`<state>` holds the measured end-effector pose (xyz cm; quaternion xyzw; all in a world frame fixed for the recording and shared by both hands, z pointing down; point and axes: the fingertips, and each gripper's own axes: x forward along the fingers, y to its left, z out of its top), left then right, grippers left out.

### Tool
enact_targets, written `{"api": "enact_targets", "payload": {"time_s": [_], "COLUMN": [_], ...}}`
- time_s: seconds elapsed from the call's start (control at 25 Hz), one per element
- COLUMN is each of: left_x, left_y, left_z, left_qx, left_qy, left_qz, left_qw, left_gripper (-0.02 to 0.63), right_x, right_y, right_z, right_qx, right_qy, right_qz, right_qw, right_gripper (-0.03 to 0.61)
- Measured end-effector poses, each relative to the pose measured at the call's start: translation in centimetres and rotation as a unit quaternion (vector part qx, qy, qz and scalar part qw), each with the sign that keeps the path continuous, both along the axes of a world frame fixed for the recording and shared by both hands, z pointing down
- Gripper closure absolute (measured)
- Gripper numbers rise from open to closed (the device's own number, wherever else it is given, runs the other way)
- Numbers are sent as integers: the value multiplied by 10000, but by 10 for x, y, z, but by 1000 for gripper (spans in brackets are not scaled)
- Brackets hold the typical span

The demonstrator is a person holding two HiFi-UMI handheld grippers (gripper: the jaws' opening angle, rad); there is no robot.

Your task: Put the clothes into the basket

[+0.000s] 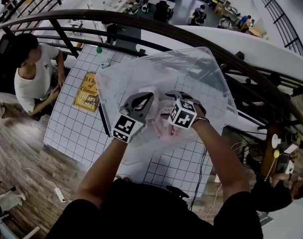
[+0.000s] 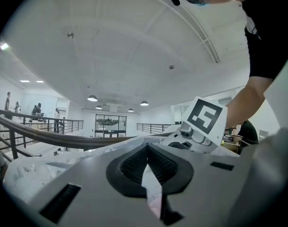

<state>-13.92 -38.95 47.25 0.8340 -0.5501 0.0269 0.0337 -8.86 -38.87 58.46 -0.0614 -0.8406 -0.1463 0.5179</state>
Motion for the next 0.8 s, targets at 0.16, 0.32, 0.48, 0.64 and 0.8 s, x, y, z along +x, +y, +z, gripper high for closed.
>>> {"api": "enact_targets", "payload": {"time_s": [0.16, 0.32, 0.48, 0.64, 0.8], "left_x": [10, 21, 31, 37, 44], "left_y": [11, 30, 56, 83, 112], "left_z": [-30, -64, -98, -111, -115], "left_qx": [146, 318, 437, 449, 368], "left_qy": [50, 105, 155, 130, 194], "left_qz": [99, 263, 467, 657, 836], "left_qw": [9998, 9991, 9978, 9967, 9956], "left_gripper": [611, 611, 611, 611, 611], "right_x": [5, 11, 19, 30, 40], "right_y": [13, 28, 54, 82, 111], "right_z": [-41, -96, -152, -189, -212], "right_qx": [79, 15, -236, -245, -341], "right_qy": [-421, -1252, -2413, -3291, -3967], "right_qz": [109, 441, 728, 1001, 1210], "right_qw": [9990, 9911, 9674, 9386, 9093], "right_gripper": [176, 189, 238, 275, 338]}}
